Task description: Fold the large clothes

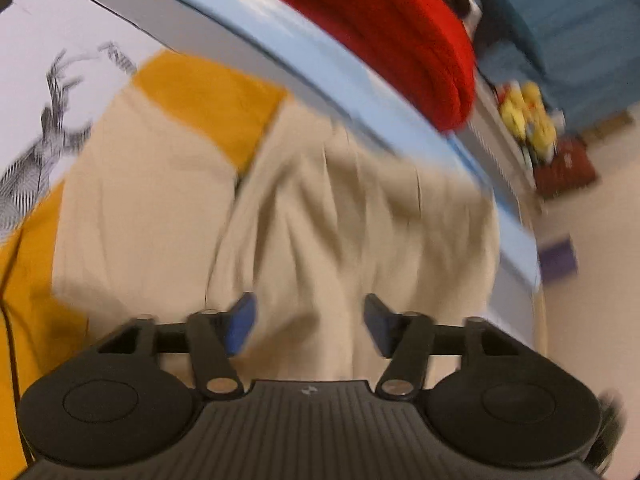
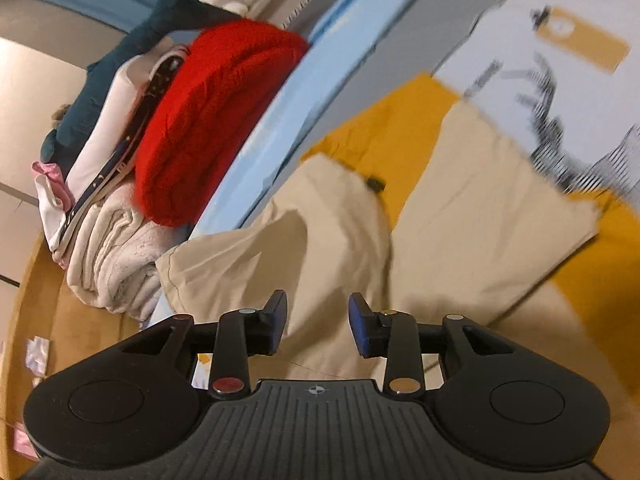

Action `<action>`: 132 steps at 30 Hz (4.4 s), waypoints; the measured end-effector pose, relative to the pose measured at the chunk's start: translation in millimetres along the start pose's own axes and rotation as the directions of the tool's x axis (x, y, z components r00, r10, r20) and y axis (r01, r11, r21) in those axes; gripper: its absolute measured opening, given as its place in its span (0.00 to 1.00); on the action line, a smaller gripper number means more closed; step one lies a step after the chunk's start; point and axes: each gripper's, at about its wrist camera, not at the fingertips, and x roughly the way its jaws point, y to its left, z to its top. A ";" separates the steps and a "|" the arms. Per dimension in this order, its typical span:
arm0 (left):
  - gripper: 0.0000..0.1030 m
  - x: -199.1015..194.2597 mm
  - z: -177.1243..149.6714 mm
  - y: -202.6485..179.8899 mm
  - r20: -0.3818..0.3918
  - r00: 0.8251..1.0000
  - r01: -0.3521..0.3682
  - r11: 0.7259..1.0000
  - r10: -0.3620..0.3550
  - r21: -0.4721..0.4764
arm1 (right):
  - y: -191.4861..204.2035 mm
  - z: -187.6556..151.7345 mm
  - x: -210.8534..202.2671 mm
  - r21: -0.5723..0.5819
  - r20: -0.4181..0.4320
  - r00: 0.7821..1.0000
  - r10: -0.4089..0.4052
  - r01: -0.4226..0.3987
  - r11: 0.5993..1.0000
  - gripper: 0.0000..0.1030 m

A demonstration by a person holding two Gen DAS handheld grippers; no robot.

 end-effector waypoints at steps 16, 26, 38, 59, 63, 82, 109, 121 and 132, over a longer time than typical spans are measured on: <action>0.00 109.3 66.1 36.5 -0.122 0.990 0.015 0.924 -0.066 -0.382 | -27.1 17.3 80.2 0.154 -0.072 0.997 -0.020 0.031 0.988 0.06; 0.00 50.8 55.6 58.1 0.147 0.912 0.367 0.922 -0.382 0.123 | -33.9 25.6 27.1 0.052 0.253 0.910 0.329 -0.352 0.934 0.00; 0.30 25.9 30.6 20.1 0.201 0.978 0.019 0.978 -0.062 0.206 | -48.1 -4.7 41.3 -0.042 0.083 0.972 -0.222 0.226 0.973 0.26; 0.36 80.3 -50.2 -15.4 0.146 0.988 -0.050 0.812 -0.044 0.582 | -13.0 -61.9 64.6 -0.381 -0.032 0.999 -0.004 -0.009 0.924 0.27; 0.32 97.4 -47.6 22.6 0.065 0.997 -0.074 0.867 0.048 0.493 | -30.1 -48.8 51.6 -0.342 0.068 0.993 -0.096 0.113 0.933 0.27; 0.55 -322.8 -230.5 -16.3 0.560 0.825 -0.263 0.822 -0.080 0.505 | 66.4 -143.9 -273.0 -0.619 0.491 0.861 0.130 0.240 0.748 0.39; 0.46 -298.0 -387.8 30.1 0.407 0.910 -0.198 0.772 -0.085 0.604 | -66.1 -272.8 -426.2 -0.467 0.681 0.729 -0.068 0.504 0.726 0.45; 0.26 -240.2 -325.8 123.4 0.220 0.942 -0.326 0.847 0.254 0.420 | -130.5 -231.0 -362.0 -0.443 0.556 0.808 -0.192 0.485 0.754 0.44; 0.28 -221.9 -295.4 182.7 0.112 0.920 -0.390 0.901 0.374 0.191 | -189.6 -213.5 -295.4 -0.277 0.286 0.838 -0.465 0.536 0.797 0.44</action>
